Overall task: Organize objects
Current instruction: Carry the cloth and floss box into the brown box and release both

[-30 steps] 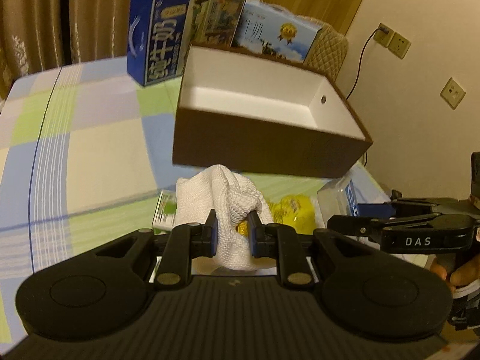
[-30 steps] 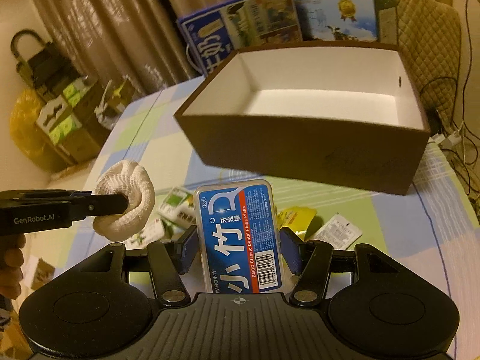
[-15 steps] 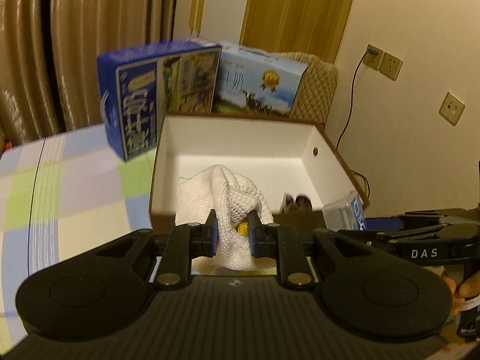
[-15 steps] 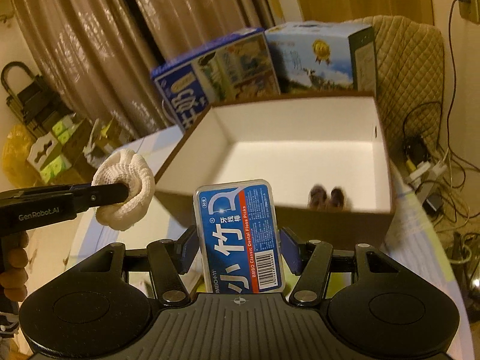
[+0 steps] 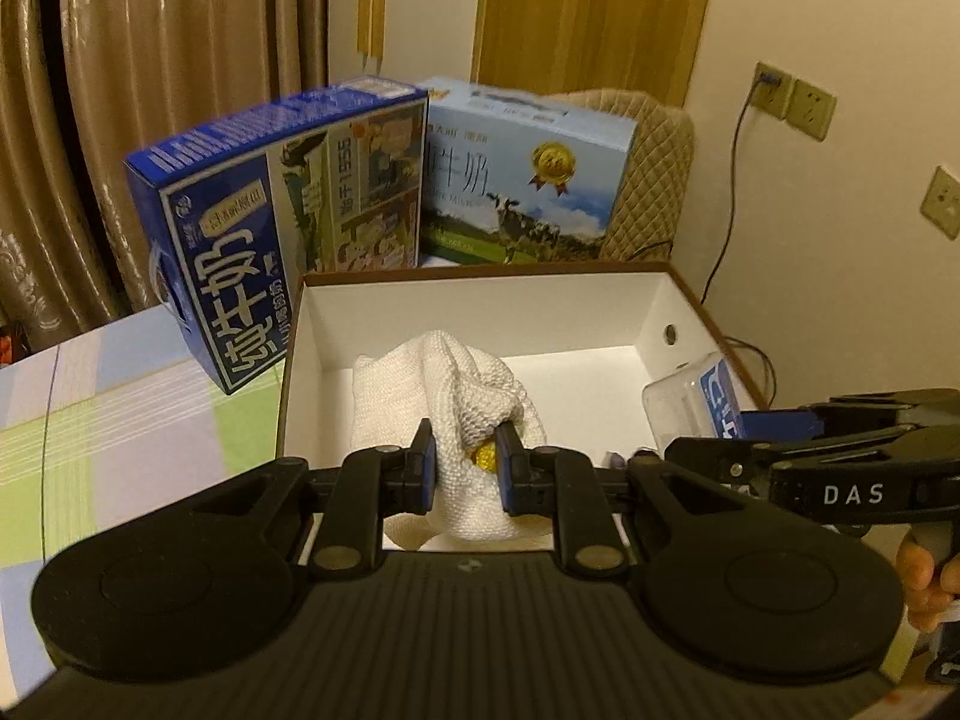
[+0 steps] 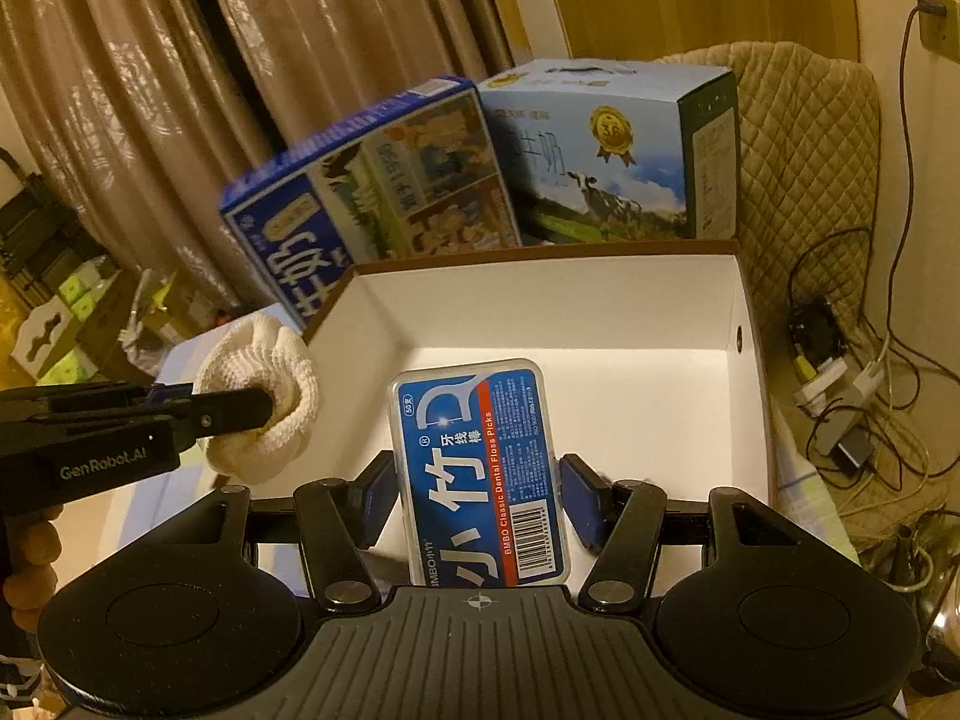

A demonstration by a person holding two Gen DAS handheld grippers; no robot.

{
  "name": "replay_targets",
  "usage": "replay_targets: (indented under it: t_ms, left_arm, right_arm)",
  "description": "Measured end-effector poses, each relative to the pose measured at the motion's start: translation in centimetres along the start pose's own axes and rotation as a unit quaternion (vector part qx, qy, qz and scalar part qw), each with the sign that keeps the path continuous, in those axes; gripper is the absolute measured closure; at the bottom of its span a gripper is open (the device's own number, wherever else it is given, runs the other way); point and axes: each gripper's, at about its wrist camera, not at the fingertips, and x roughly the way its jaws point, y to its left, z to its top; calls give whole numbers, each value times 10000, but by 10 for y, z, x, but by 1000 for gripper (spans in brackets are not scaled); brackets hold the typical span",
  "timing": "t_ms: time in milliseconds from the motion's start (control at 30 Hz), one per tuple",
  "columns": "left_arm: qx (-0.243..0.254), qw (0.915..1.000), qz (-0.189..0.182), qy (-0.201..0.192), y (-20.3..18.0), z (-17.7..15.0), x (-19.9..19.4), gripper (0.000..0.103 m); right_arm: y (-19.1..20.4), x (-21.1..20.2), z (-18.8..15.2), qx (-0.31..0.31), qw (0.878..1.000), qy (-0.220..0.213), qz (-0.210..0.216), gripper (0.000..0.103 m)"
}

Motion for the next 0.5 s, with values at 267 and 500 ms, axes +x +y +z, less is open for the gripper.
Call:
replay_targets:
  t_ms: [267, 500]
  left_arm:
    - [72, 9992, 3, 383, 5, 12, 55, 87]
    - [96, 9979, -109, 636, -1, 19, 96, 87]
  right_arm:
    - [-15, 43, 13, 169, 9994, 228, -216, 48]
    - [-28, 70, 21, 288, 9979, 389, -433, 48]
